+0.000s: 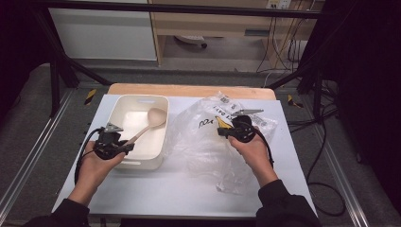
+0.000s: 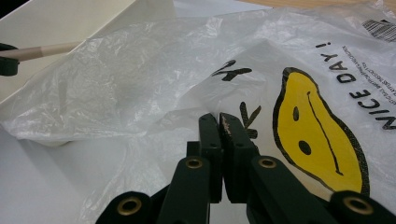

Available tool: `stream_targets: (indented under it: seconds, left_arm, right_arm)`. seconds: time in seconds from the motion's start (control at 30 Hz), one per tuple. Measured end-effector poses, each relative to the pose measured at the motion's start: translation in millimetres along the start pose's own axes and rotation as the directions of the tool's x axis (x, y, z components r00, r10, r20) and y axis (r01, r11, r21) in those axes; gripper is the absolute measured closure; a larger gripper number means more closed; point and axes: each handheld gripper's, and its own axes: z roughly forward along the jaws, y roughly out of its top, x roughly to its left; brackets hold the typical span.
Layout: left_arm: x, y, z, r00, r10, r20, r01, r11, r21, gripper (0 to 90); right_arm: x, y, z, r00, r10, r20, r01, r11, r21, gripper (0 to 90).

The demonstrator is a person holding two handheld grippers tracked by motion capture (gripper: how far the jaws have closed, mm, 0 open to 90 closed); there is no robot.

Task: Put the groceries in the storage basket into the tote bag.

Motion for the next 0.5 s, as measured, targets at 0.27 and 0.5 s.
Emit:
stream_targets:
  seconds: [0.27, 0.5]
  left_arm:
    - [1.7, -5.6, -13.7, 0.9999, 0.002, -0.011, -0.003, 0.9975, -0.070, 68.8]
    - [4.1, -5.0, -31.9, 0.9999, 0.010, -0.005, -0.010, 0.9919, -0.127, 68.8]
  right_arm:
    - [2.0, 1.7, 1.2, 1.0000, -0.008, -0.002, 0.008, 1.0000, 0.000, 90.0]
    - [3.9, 4.4, -0.6, 0.9998, -0.020, -0.004, 0.020, 0.9998, 0.000, 90.0]
